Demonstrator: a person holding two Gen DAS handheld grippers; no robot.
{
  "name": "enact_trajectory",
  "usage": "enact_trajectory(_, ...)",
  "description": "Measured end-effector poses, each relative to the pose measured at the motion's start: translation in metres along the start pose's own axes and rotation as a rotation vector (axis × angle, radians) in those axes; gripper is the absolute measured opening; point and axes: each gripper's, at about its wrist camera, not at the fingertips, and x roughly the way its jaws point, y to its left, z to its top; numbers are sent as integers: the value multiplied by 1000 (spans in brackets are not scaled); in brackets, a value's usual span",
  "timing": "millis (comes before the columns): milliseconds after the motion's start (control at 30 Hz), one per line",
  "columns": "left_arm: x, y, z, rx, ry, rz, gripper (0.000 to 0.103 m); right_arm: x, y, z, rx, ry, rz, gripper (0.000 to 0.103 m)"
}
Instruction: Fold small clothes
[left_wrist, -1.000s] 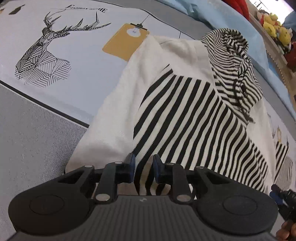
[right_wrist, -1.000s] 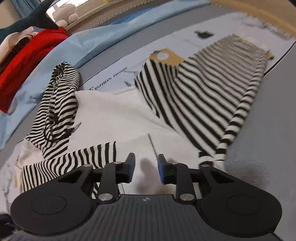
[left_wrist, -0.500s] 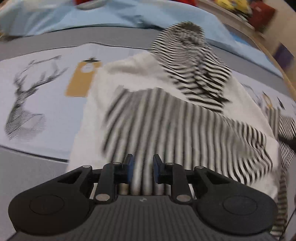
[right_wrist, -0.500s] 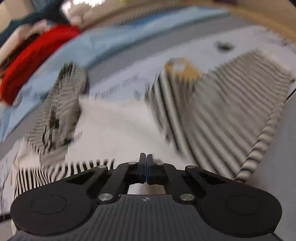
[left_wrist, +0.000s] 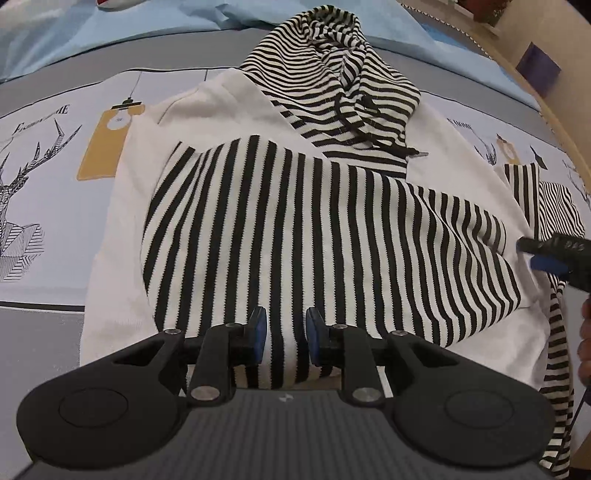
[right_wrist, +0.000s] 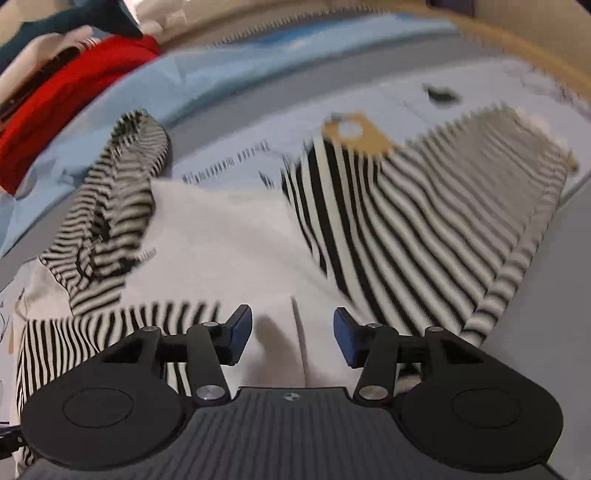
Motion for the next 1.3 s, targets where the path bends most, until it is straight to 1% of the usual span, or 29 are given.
enact_trajectory(67,2,-2,1,5,3,-3,25,9,-4,-4,18,37,18,50)
enact_trajectory(100,2,-4,1,8,3,-6,25,9,-3,-6,1,25,15,42)
enact_trajectory(133,2,-5,2,8,2,-7,25,8,1,-7,-28,15,16,19)
enact_trajectory(167,2,-6,2,9,1,-10,25,7,5,-8,-49,17,41,5)
enact_trajectory(200,2,-7,2,11,-2,-15,25,6,6,-8,-52,16,71,0)
enact_trajectory(233,2,-8,3,14,-3,-19,25,4,7,-7,-55,4,86,0)
enact_trajectory(267,2,-9,2,16,-3,-23,25,-1,9,-7,-63,-21,83,0)
enact_trajectory(333,2,-11,2,23,-1,-27,25,-13,7,-4,-42,-76,48,0)
enact_trajectory(367,3,-12,2,26,1,-27,25,-17,4,-1,-24,-91,25,0)
enact_trajectory(433,4,-11,1,28,4,-25,25,-17,-4,3,11,-83,-18,0)
enact_trajectory(533,5,-10,2,27,10,-20,25,-8,-10,1,42,8,-46,0)
enact_trajectory(567,5,-10,2,28,11,-21,25,-7,-10,0,44,19,-73,0)
enact_trajectory(600,5,-11,2,30,11,-24,25,-9,-9,-1,35,9,-111,4)
enact_trajectory(633,5,-12,2,33,12,-28,25,-14,-9,-2,30,-14,-120,4)
enact_trajectory(700,6,-15,1,41,14,-35,25,-25,-4,-1,21,-52,-54,4)
enact_trajectory(767,7,-17,1,47,17,-38,25,-33,4,-1,-25,-55,49,4)
enact_trajectory(800,7,-18,0,48,19,-40,25,-33,9,-2,-60,-34,100,5)
enact_trajectory(833,8,-19,0,50,21,-41,25,-30,11,-4,-90,7,140,7)
enact_trajectory(867,9,-20,0,52,24,-41,25,-22,13,-8,-125,81,150,8)
enact_trajectory(900,11,-21,-1,57,30,-39,25,-12,14,-14,-150,148,125,9)
enact_trajectory(933,12,-23,-2,61,35,-35,25,-3,12,-20,-167,201,83,7)
enact_trajectory(967,13,-24,-2,65,37,-31,25,-3,8,-23,-158,186,94,7)
enact_trajectory(1033,12,-26,-2,64,34,-34,25,-11,8,-18,-145,172,105,8)
enact_trajectory(1067,12,-27,-1,62,31,-38,25,-19,6,-13,-150,132,108,8)
enact_trajectory(1133,10,-30,0,63,23,-42,25,-27,-1,-4,-153,72,89,8)
enact_trajectory(1233,10,-34,1,70,21,-38,26,-30,-24,8,-71,18,68,8)
enact_trajectory(1300,10,-37,2,77,19,-35,26,-34,-48,18,-11,-15,42,8)
